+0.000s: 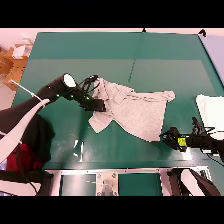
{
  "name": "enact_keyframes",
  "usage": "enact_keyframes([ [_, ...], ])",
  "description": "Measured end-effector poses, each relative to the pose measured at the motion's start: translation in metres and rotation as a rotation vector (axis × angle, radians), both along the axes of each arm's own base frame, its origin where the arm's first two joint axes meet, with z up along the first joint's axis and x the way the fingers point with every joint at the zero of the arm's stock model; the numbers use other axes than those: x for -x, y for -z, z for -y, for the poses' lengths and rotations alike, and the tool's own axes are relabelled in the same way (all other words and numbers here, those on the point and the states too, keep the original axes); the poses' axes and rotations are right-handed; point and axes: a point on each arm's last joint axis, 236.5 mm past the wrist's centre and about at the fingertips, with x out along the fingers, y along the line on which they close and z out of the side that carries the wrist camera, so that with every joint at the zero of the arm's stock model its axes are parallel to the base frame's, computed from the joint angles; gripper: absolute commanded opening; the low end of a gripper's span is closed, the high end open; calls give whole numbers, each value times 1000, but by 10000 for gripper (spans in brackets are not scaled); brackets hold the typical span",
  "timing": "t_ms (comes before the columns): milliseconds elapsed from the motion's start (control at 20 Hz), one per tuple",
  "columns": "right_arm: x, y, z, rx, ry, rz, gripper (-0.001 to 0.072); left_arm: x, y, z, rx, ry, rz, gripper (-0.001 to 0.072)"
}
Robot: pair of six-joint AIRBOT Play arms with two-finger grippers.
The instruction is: Fold the shirts.
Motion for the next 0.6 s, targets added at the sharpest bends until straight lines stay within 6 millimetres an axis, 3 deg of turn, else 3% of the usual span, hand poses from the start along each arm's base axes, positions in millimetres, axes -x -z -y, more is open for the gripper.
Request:
enact_keyframes([
  [100,2,4,-6,-9,0,-1,404,0,1,-1,-9,-6,-2,544],
  [150,1,6,-9,-14,0,2,314,-1,1,-2,-11,-13,-3,544],
  [250,-2,11,-18,-22,-2,18,60,-5,1,-1,-10,-29,6,544],
  [300,-4,13,-24,-25,-12,31,19,-5,2,0,-8,-35,6,544],
  [600,-20,11,-35,-15,-45,106,19,-4,11,2,-5,-82,-43,543],
])
